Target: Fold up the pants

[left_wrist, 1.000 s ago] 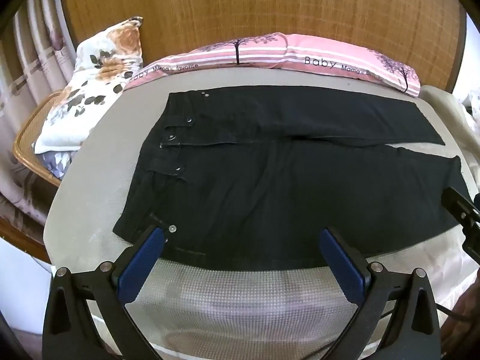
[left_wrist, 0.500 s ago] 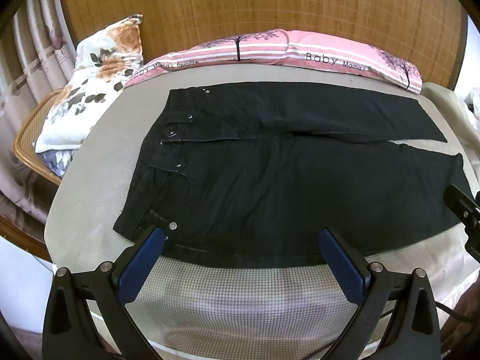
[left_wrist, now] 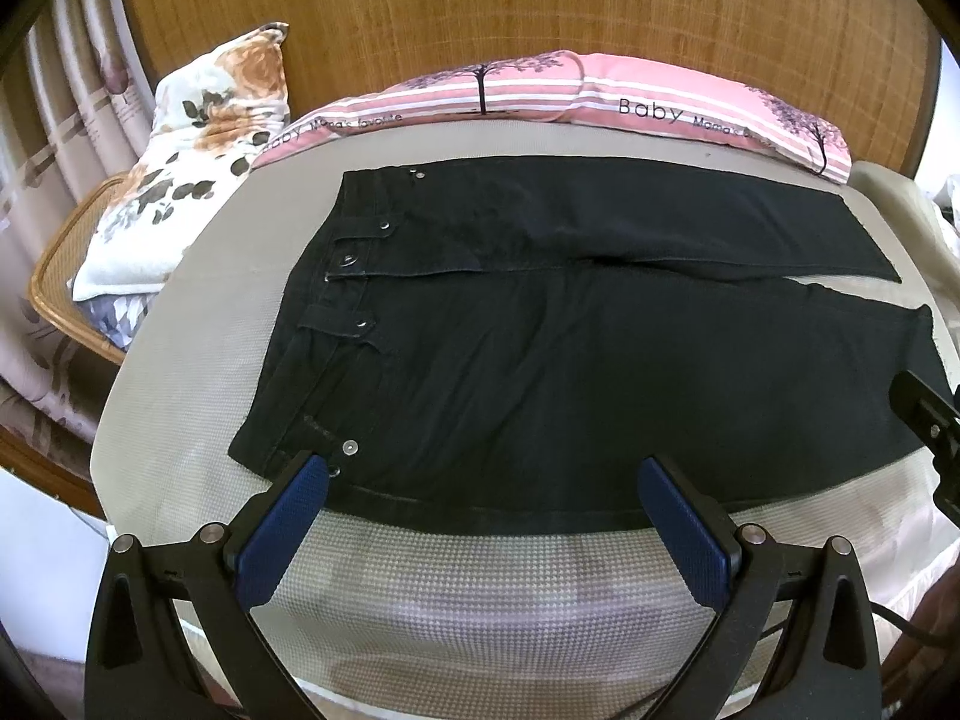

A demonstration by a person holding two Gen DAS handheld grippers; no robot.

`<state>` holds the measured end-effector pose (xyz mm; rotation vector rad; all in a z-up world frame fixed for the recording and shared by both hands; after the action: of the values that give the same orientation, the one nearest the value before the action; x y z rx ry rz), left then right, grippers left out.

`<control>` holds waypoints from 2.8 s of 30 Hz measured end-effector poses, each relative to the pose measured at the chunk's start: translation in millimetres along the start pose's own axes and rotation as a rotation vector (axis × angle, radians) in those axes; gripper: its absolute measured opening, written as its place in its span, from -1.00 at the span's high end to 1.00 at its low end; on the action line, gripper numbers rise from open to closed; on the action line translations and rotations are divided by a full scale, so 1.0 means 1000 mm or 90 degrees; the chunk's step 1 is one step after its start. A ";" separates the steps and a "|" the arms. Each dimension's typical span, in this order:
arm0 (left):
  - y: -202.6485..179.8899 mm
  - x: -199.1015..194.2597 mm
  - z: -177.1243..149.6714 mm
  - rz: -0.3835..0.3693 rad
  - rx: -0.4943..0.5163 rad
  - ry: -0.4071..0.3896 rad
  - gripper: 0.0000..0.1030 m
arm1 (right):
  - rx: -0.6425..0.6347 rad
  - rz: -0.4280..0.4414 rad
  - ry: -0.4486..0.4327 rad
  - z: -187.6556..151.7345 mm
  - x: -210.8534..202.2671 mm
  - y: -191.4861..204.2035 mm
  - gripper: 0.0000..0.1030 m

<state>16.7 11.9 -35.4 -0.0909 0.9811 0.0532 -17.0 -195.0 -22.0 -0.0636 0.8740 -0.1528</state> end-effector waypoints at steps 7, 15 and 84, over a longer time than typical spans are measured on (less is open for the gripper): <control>0.002 0.002 0.000 0.003 -0.001 0.001 -0.98 | 0.004 0.003 0.003 -0.002 0.001 0.000 -1.00; 0.005 0.002 0.000 0.004 -0.002 0.003 -0.98 | 0.008 0.008 0.004 -0.002 0.001 -0.002 -1.00; 0.094 0.025 0.129 -0.115 -0.122 -0.025 -0.98 | 0.050 0.199 0.015 0.038 0.042 -0.007 -1.00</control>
<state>129.0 118.5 9.9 -0.3530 0.9234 -0.0169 38.0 -209.2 -28.5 0.1481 0.8890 0.1045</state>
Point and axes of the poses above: each gripper's, at about its wrist camera, not at the fingertips, and x roughly the way its jaws point, y to its left, z to its top, the point moved 2 cm from there along x, roughly the way its jaws point, and after that the axes turned 13 degrees about -x, right-handed, at the moved point
